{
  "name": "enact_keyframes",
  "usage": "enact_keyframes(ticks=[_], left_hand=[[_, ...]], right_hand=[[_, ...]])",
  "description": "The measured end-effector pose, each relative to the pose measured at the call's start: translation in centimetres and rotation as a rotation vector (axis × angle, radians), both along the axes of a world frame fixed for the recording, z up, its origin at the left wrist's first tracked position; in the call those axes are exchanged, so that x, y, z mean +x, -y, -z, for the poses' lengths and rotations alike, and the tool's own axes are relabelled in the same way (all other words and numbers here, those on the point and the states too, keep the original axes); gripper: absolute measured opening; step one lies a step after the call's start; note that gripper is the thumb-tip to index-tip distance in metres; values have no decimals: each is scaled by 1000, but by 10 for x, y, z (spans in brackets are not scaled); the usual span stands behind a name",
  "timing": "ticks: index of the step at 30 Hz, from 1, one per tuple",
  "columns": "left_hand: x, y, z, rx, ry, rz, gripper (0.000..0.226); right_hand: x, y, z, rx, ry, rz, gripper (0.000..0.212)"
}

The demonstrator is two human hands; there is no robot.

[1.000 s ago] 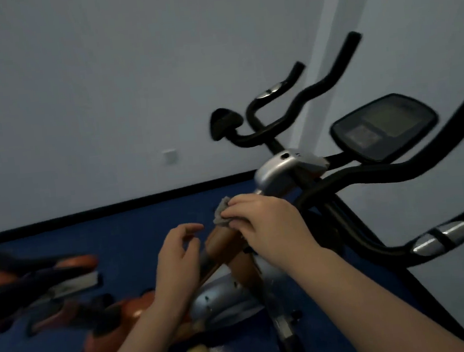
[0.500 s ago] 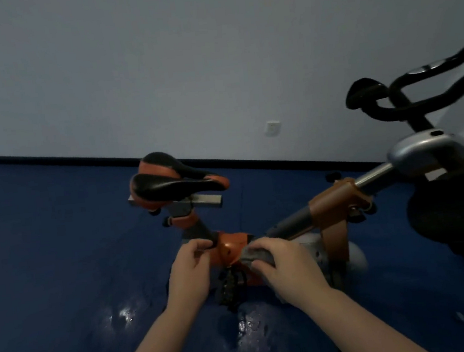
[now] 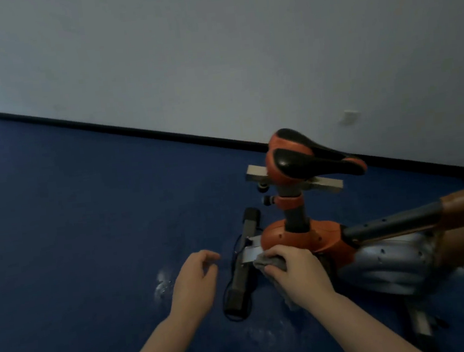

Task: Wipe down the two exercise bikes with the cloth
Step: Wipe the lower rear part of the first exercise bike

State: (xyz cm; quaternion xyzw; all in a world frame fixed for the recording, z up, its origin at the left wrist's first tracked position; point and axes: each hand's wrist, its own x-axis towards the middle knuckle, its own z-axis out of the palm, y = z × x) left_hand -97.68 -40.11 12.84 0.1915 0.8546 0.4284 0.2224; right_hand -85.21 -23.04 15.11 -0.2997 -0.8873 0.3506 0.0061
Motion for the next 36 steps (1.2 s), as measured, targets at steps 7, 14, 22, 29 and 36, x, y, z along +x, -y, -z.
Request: enact_keyframes(ticks=[7,14,22,29,36], left_hand=[[-62,58,6,-21,59,-24,21],[-116,44,20,27,73,-13,21],[-215,5,28,-67,51,115,22],[-325,-55,11,-76,10,176,21],[-428,-102,19,-76,70,213,22]], right_hand=[[-70,55,2,-5,13,-18,22],[-134,56,12,51,87,-43,22],[-235,21,30,28,84,-14,18],[-323,-29,30,-30,50,33,17],[-412,-67,33,-102,19,135,17]])
